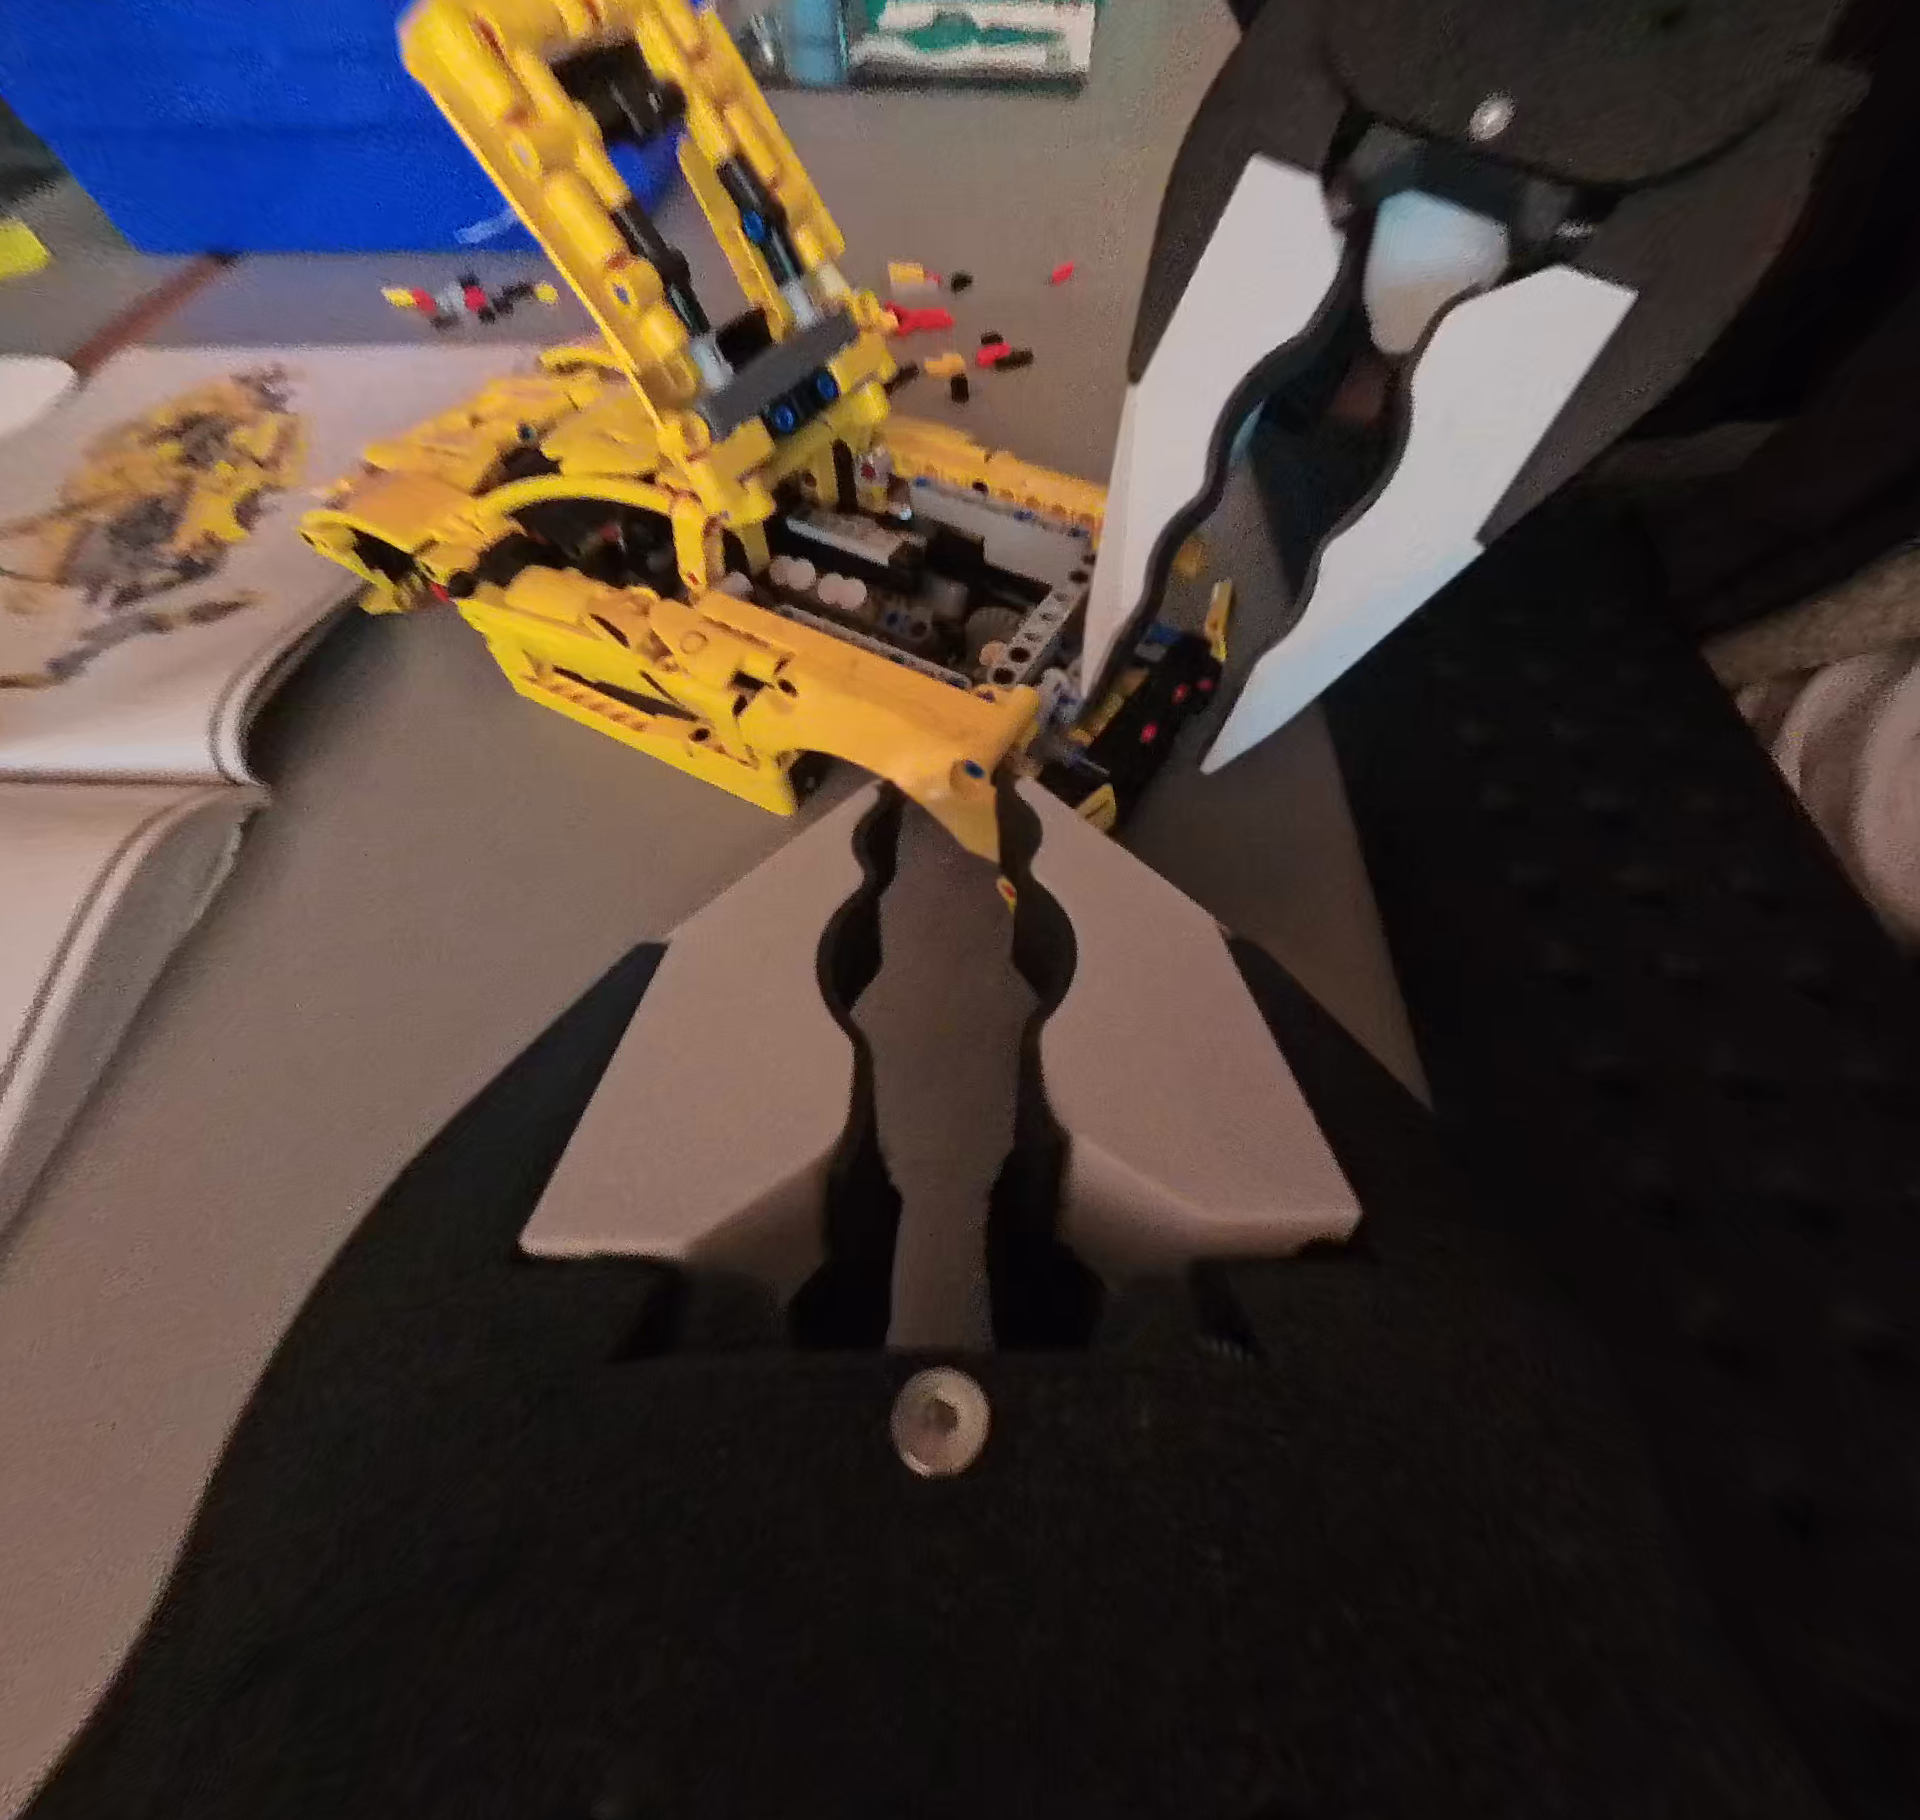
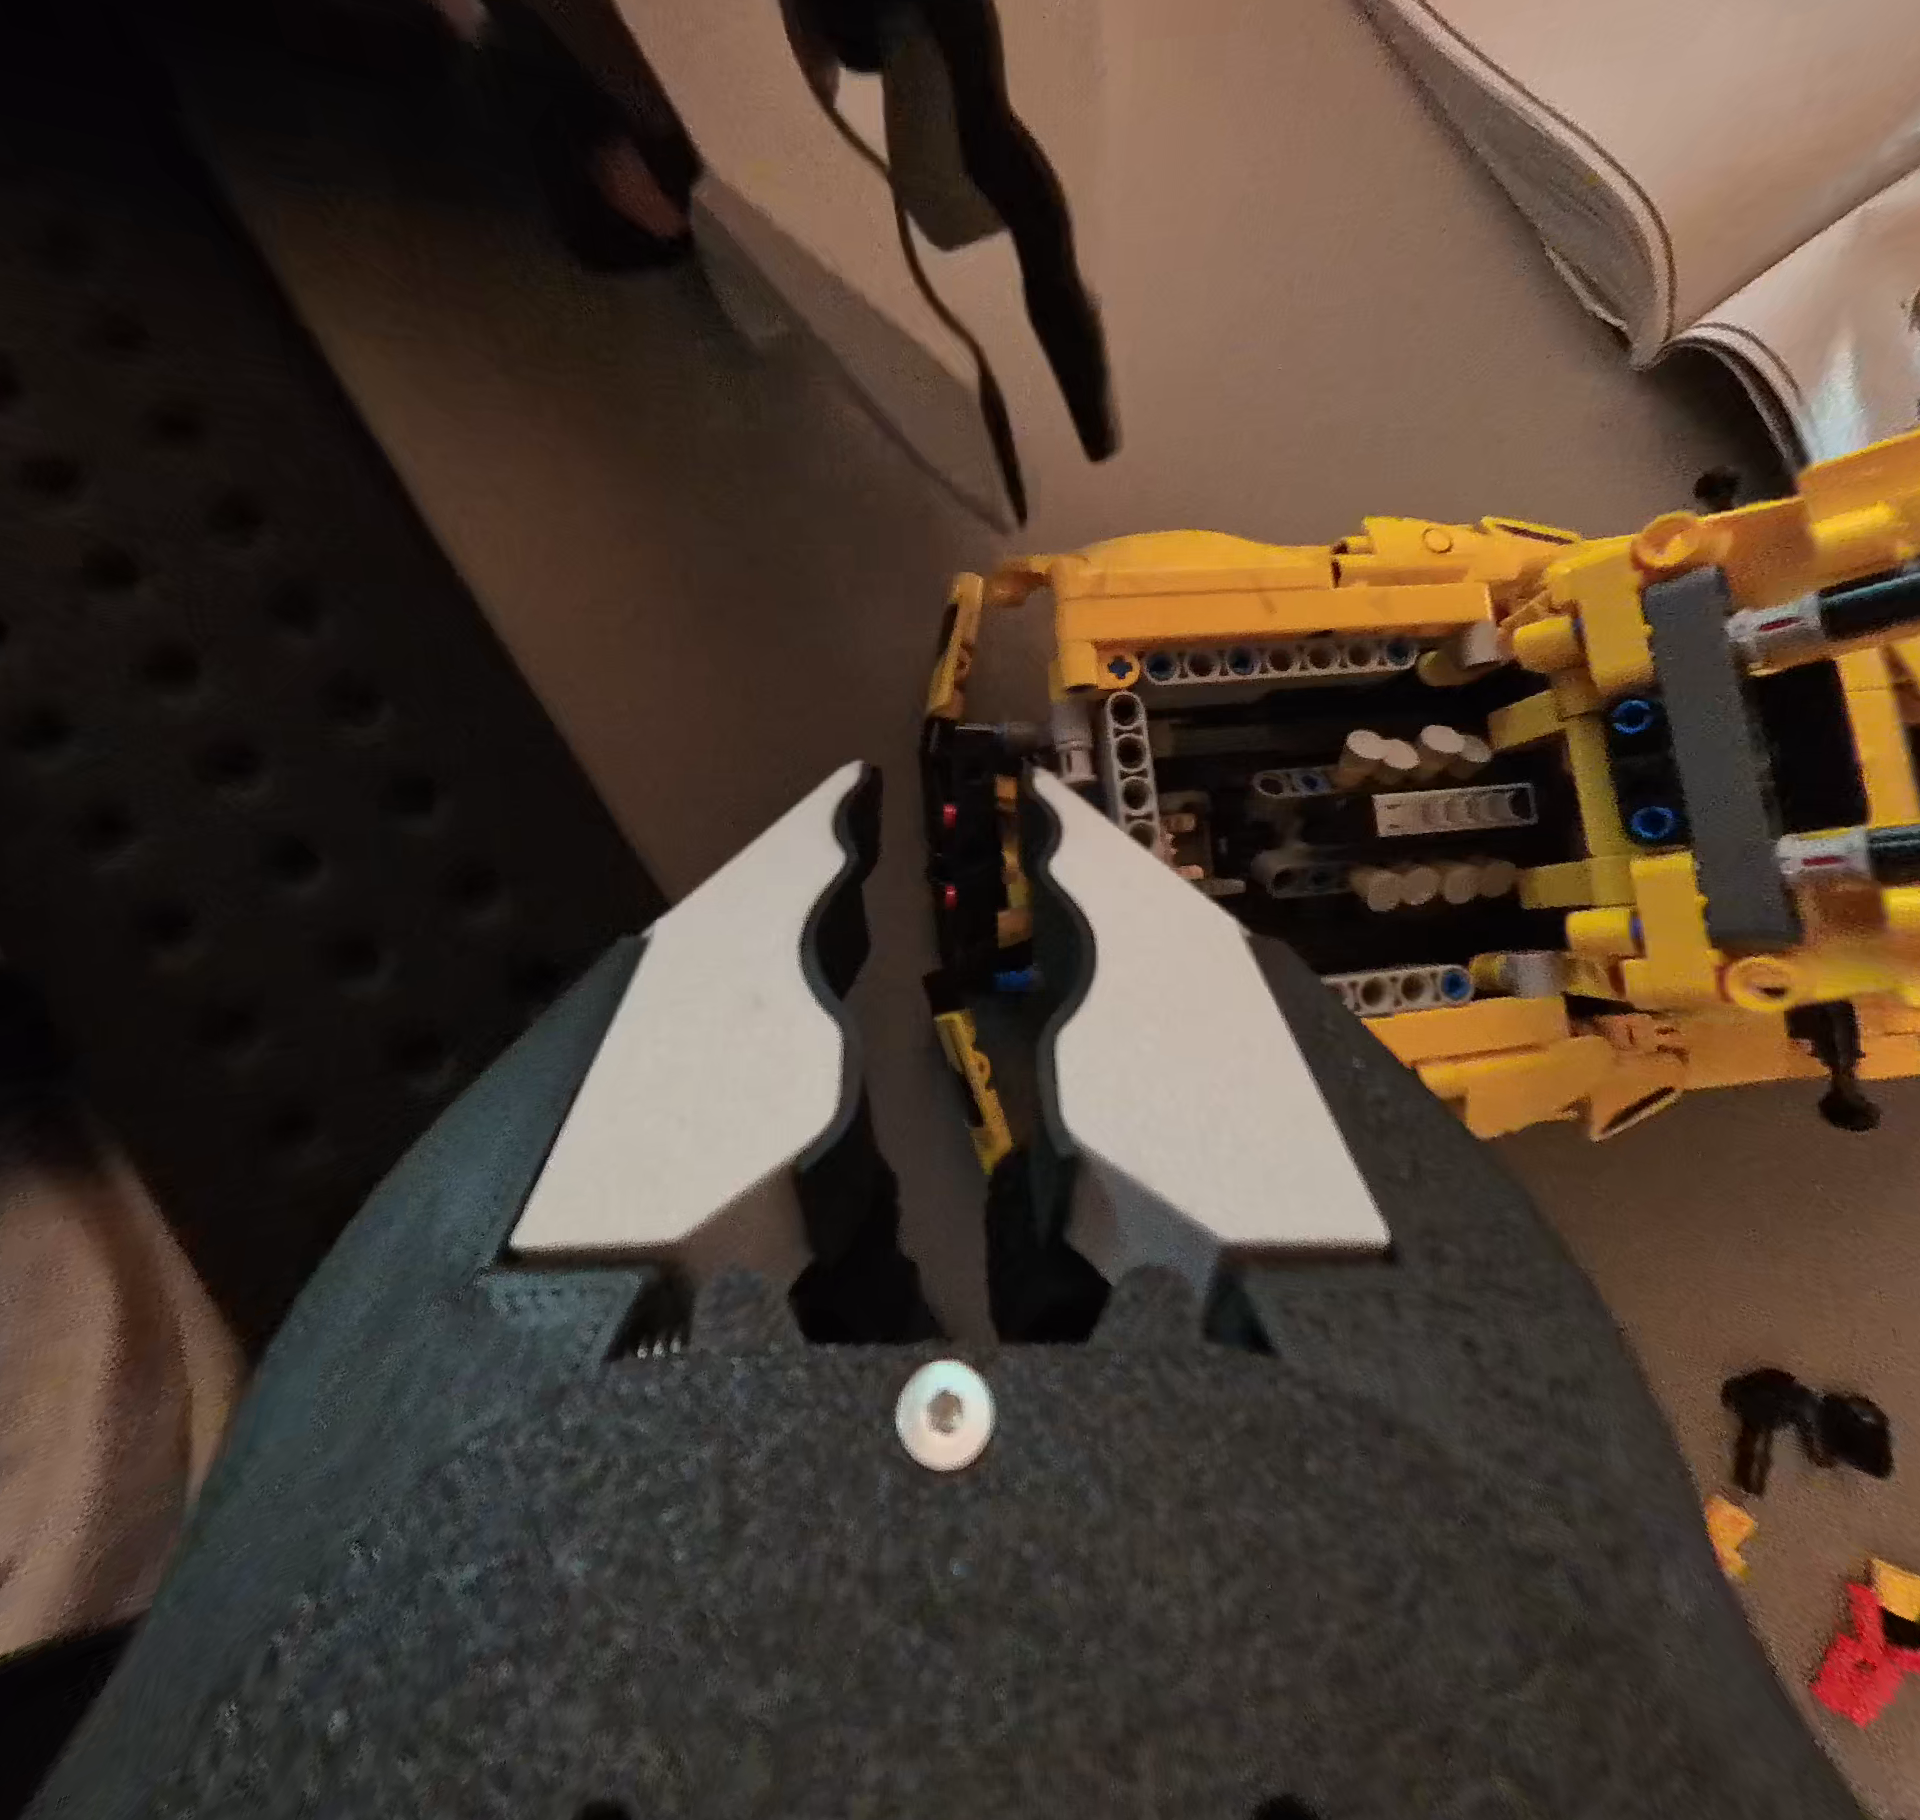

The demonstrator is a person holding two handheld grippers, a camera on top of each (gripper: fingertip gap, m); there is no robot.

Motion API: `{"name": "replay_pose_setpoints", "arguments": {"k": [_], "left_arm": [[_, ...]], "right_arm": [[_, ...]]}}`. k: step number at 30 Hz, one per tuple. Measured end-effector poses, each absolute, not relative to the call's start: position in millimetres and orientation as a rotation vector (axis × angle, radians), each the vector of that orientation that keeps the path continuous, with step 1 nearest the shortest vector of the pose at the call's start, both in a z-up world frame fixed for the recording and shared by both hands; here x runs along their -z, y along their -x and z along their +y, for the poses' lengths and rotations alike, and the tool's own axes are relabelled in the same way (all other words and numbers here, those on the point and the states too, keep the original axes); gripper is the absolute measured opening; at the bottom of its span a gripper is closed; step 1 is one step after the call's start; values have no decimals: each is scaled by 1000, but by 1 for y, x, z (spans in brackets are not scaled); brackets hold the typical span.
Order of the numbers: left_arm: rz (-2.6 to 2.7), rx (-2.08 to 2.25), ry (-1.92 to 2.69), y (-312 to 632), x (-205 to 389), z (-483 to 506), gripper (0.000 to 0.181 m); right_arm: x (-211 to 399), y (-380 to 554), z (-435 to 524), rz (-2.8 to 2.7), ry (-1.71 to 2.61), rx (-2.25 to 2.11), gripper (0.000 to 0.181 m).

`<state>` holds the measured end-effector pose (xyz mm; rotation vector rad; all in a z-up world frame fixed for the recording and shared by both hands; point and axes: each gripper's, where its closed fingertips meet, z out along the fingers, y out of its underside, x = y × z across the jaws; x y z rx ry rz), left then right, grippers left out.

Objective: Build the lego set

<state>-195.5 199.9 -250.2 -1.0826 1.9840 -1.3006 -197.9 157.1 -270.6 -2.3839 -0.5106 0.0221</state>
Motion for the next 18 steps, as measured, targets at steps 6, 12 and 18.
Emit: {"name": "replay_pose_setpoints", "arguments": {"k": [6, 12, 18], "left_arm": [[2056, 1251, 1139, 187, 264, 197, 26], [2094, 1181, 1096, 186, 269, 192, 21], [2102, 1190, 1108, 187, 269, 192, 19]], "right_arm": [[277, 196, 163, -579, 2371, 148, 15], [278, 193, 163, -637, 2396, 90, 8], [278, 194, 163, -674, 2393, -28, 8]]}}
